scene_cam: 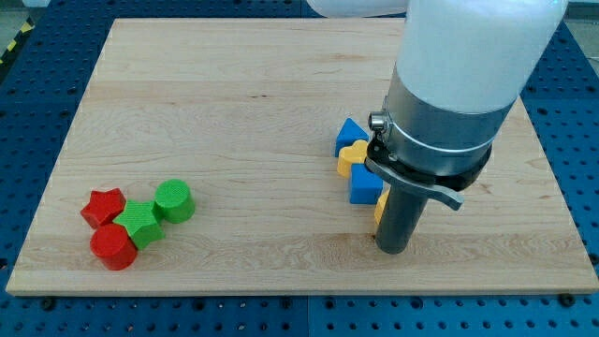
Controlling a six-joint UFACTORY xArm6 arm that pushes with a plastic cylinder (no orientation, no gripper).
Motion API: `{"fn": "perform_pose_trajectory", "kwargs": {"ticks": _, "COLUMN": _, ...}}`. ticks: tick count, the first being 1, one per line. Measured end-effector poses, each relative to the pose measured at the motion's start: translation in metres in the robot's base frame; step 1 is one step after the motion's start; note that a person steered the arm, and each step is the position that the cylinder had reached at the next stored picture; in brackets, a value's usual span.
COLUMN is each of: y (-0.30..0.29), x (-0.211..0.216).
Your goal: Move the arm above the blue triangle
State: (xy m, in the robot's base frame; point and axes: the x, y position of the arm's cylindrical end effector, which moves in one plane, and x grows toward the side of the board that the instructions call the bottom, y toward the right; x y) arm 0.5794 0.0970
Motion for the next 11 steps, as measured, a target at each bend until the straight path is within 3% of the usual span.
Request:
{"fn": "perform_pose_trajectory", "kwargs": {"ticks": 2, "y": 0.097, "x": 0.018}}
{"fn": "perform_pose_trajectory", "kwargs": {"ticks": 3, "y": 0.125, "x": 0.006}}
{"fn": "perform_pose_trajectory", "kwargs": {"ticks": 5, "y": 0.144, "x": -0.078}}
{"fn": "perform_pose_trajectory", "kwargs": {"ticks": 7, "y": 0.105, "x": -0.147}}
{"fn": "perform_pose_trajectory", "kwargs": {"ticks": 9, "y": 0.004, "x": -0.168}}
{"fn": "perform_pose_trajectory", "kwargs": {"ticks": 11, "y": -0.032, "x": -0.205}}
